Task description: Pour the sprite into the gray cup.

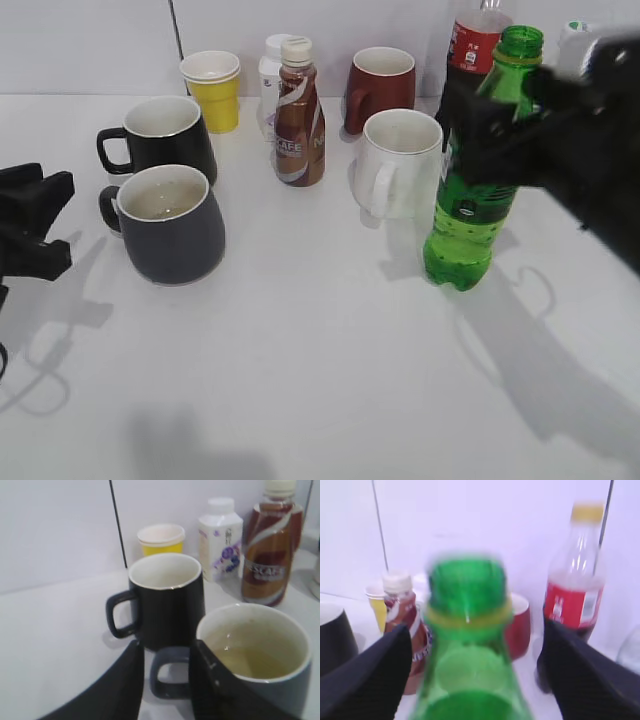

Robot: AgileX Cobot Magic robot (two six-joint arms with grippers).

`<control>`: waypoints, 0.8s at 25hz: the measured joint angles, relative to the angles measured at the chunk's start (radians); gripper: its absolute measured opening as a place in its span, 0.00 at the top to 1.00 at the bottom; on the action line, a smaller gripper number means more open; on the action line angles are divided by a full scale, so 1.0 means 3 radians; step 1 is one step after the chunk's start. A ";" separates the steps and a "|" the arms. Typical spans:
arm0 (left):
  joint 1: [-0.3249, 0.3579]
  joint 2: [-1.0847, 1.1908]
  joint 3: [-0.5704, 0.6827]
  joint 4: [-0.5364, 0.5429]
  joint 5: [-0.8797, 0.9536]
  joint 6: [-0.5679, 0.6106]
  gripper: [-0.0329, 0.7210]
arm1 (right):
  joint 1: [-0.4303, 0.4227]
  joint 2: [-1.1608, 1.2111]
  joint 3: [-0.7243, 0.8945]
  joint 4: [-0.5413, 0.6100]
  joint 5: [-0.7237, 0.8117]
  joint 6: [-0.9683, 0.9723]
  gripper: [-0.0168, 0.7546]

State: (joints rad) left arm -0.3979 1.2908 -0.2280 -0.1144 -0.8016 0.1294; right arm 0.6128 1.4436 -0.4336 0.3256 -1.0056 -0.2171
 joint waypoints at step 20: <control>0.0083 -0.2870 -0.1317 0.0451 0.4570 -0.0001 0.43 | 0.0000 -0.2838 -0.0525 -0.0121 0.4043 -0.0638 0.20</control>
State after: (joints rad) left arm -0.3731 0.4299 -0.6231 0.0209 0.5695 0.1291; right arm 0.6128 0.5922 -0.5912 0.2892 0.2073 -0.4084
